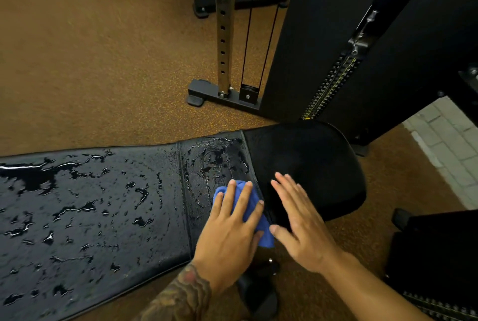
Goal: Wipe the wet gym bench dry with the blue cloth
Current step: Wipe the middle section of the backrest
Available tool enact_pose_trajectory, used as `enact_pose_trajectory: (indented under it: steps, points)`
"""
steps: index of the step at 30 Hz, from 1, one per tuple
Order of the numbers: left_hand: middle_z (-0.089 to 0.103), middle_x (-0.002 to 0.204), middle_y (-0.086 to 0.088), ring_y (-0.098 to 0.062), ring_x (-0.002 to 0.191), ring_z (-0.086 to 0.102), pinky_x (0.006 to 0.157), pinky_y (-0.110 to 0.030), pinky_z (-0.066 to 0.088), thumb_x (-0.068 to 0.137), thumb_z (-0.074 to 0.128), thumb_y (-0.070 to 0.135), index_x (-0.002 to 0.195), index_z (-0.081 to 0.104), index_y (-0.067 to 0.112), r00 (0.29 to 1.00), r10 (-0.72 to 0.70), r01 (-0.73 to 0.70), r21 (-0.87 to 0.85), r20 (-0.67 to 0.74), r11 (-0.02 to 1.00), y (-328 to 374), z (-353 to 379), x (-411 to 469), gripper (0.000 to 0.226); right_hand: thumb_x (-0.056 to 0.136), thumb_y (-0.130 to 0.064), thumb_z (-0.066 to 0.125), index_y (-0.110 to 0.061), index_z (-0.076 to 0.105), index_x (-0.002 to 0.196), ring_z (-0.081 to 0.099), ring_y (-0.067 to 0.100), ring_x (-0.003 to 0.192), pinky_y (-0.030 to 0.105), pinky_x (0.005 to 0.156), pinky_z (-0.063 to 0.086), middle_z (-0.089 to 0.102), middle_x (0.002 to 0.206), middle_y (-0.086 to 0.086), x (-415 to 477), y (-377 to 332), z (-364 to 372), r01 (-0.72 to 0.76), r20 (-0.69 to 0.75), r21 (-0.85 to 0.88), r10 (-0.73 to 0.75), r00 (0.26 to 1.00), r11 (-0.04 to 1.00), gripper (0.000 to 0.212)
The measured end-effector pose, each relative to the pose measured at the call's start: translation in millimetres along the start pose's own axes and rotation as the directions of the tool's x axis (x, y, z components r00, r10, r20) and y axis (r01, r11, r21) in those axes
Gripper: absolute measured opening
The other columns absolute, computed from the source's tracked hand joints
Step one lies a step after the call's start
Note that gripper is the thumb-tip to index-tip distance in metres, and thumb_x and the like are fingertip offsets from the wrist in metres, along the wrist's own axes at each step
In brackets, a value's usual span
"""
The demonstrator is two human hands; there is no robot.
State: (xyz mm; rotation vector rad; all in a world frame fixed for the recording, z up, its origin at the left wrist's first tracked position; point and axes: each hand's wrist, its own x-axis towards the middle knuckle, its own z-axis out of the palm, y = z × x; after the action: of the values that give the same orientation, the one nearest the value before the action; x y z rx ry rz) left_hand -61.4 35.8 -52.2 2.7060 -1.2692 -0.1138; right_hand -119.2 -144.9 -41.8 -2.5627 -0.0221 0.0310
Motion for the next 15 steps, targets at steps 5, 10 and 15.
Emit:
enact_pose_trajectory:
  steps: [5, 10, 15]
  points:
    - [0.046, 0.145, -0.017, -0.051, 0.131, 0.038, 0.098, -0.06, 0.042, 0.089, 0.034, 0.039, 0.13, 0.058, 0.019, 0.999, 0.001, -0.002, 0.047, 0.032, 0.999, 1, 13, 14, 0.052, 0.09, -0.066, 0.038, -0.012, 0.011, 0.152, -0.003, 0.02, 0.148, 0.045, 0.117, 0.008, 0.001, 0.161, 0.002, -26, 15, 13, -0.01, 0.08, -0.306, 0.036, 0.996, 0.952, 0.087]
    - [0.045, 0.144, -0.017, -0.052, 0.131, 0.037, 0.101, -0.059, 0.04, 0.093, 0.033, 0.031, 0.138, 0.047, 0.006, 0.996, 0.09, -0.089, 0.07, -0.011, 0.994, -13, 16, 39, 0.053, 0.085, -0.078, 0.033, -0.009, 0.011, 0.151, -0.002, 0.023, 0.148, 0.045, 0.115, 0.006, 0.001, 0.161, 0.006, -30, 17, 23, -0.06, 0.097, -0.393, 0.106, 0.99, 0.918, 0.098]
    - [0.046, 0.144, -0.016, -0.053, 0.129, 0.038, 0.1, -0.06, 0.038, 0.089, 0.031, 0.023, 0.139, 0.046, 0.006, 1.0, -0.022, 0.024, 0.123, -0.019, 0.992, -45, -1, 92, 0.055, 0.084, -0.079, 0.032, -0.01, 0.01, 0.152, -0.003, 0.022, 0.148, 0.044, 0.115, 0.005, 0.0, 0.161, 0.005, -30, 18, 22, -0.056, 0.107, -0.407, 0.108, 0.988, 0.912, 0.099]
